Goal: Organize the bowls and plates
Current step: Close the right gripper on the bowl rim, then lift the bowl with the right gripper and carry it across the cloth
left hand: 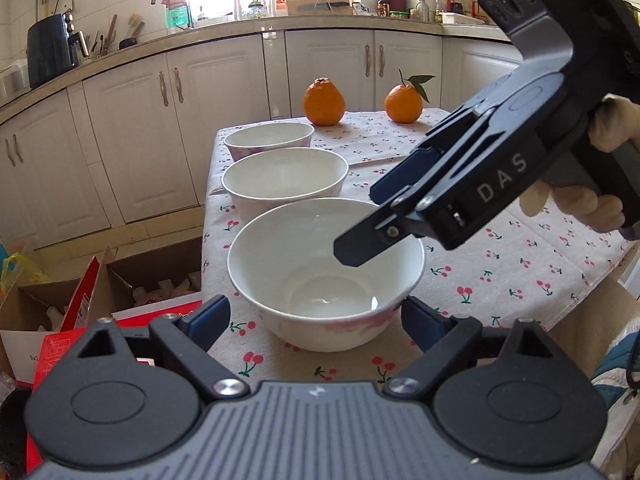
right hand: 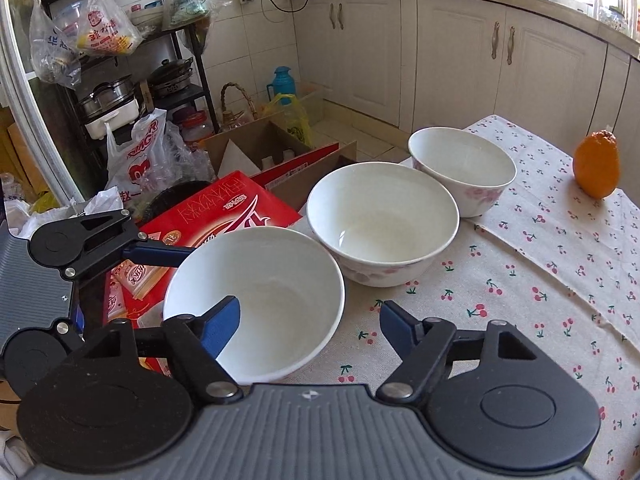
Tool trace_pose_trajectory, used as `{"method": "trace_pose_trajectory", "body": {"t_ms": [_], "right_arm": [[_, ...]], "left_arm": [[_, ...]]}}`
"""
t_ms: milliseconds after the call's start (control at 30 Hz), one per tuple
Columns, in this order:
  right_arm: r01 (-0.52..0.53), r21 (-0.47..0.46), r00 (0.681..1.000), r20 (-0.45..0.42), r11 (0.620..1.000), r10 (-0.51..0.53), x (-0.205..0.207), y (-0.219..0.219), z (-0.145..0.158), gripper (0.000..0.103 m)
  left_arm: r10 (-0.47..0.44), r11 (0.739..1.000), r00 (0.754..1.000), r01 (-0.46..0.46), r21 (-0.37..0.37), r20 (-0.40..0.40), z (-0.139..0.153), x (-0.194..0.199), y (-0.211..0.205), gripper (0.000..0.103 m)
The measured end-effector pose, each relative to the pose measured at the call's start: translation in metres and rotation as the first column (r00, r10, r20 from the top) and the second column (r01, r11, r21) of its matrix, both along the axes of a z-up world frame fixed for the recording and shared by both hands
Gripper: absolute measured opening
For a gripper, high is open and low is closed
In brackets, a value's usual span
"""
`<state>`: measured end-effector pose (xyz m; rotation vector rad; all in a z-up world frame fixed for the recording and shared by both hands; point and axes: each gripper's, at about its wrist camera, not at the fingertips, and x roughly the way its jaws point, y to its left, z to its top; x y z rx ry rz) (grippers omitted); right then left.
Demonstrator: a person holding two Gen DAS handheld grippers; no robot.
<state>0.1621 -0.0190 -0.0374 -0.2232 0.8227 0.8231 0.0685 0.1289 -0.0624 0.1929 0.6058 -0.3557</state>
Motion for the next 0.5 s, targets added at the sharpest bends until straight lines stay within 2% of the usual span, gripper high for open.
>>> {"method": "trace_pose_trajectory", "body": {"t_ms": [167, 267, 333, 500], "right_arm": [[-0.002, 0.022, 0.999, -0.043, 1.000, 0.003, 0.008, 0.001, -0.006, 0.062], [-0.003, 0.031, 0.998, -0.064, 1.000, 0.005, 0.011, 0.002, -0.009, 0.056], [-0.004, 0.034, 0.997, -0.073, 0.999, 0.007, 0.012, 0.002, -0.011, 0.053], [-0.015, 0.046, 0.996, -0.084, 0.999, 0.018, 0.012, 0.003, -0.010, 0.052]], "left_arm": [[-0.020, 1.000, 1.000, 0.020, -0.006, -0.005, -0.001, 0.001, -0.002, 0.087], [-0.021, 1.000, 1.000, 0.021, -0.009, -0.005, -0.002, 0.002, -0.003, 0.086], [-0.022, 1.000, 1.000, 0.022, -0.007, -0.003, -0.002, 0.002, -0.003, 0.086], [-0.022, 1.000, 1.000, 0.022, -0.009, -0.006, -0.002, 0.002, -0.002, 0.086]]}}
